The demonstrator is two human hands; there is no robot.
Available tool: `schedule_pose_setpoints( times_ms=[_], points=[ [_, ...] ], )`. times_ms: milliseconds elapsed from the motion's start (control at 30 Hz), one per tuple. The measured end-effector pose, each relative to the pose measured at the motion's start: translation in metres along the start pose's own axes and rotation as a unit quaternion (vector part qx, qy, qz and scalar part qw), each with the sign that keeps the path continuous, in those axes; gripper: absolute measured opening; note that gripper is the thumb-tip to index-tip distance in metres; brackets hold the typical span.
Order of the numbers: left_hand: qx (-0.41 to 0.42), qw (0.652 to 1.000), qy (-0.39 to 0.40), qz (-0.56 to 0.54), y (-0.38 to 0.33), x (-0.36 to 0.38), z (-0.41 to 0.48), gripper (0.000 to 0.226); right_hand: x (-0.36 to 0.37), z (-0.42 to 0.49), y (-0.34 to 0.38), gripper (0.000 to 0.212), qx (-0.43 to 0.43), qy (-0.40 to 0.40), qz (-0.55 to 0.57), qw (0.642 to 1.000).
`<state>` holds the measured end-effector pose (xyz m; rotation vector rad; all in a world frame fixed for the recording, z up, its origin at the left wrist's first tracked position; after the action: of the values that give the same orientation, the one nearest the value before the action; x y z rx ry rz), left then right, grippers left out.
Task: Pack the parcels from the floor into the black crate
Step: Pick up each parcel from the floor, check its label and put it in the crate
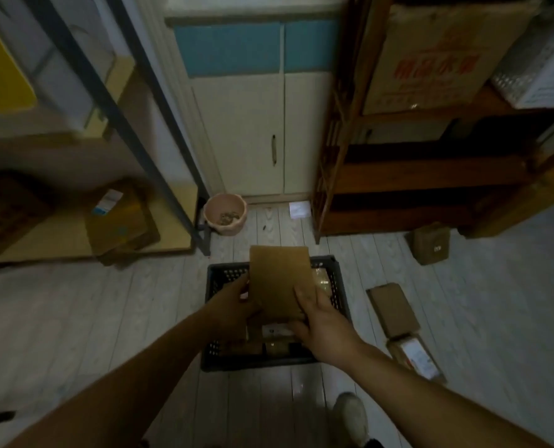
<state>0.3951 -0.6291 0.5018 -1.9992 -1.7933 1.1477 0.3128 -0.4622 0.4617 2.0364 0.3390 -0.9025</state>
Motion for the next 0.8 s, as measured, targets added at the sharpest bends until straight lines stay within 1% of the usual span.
schedule_pose_setpoints(
  times_ms=[133,267,400,467,500,567,633,733,800],
  points=[
    [0.0,1.0,0.011,-0.004,0.072,0.015,0.061,0.063,0.078,0.048,-0.033,0.074,0.018,0.012,-0.009,1.0],
    [0.01,1.0,-0.011,-0.003,0.147,0.056,0.146,0.044,0.155,0.105,-0.1,0.074,0.035,0.039,-0.001,0.999],
    [0.015,1.0,-0.014,-0.016,0.22,0.098,0.226,0.037,0.213,0.145,-0.164,0.071,0.034,0.046,-0.019,0.998],
    [0.002,1.0,-0.012,-0.024,0.247,0.112,0.257,0.046,0.235,0.161,-0.185,0.07,0.022,0.044,-0.041,0.998],
    [-0.001,1.0,-0.01,-0.011,0.258,0.117,0.271,0.052,0.245,0.169,-0.194,0.069,0.015,0.04,-0.053,0.998],
    [0.0,0.997,-0.018,0.077,0.274,0.127,0.299,0.064,0.263,0.181,-0.209,0.068,0.003,0.035,-0.087,0.996],
    [0.011,0.988,-0.026,0.153,0.287,0.134,0.323,0.07,0.281,0.191,-0.221,0.069,-0.008,0.031,-0.124,0.992],
    [0.018,0.975,0.012,0.22,0.299,0.142,0.344,0.076,0.299,0.195,-0.228,0.071,-0.022,0.026,-0.17,0.985],
    [0.017,0.971,0.029,0.237,0.299,0.141,0.345,0.079,0.304,0.193,-0.229,0.071,-0.011,0.03,-0.177,0.984]
  ],
)
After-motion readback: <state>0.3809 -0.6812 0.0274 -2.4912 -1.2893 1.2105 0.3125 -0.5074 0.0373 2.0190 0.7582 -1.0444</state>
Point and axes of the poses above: each hand's wrist, its own z-axis towards the middle knuckle, its own x-axis out of the palm, y = z × x, the point moved 2 cm from there along z, towards the middle knuckle, and after that the axes turned 3 degrees about -x, right-handed, at the moved point
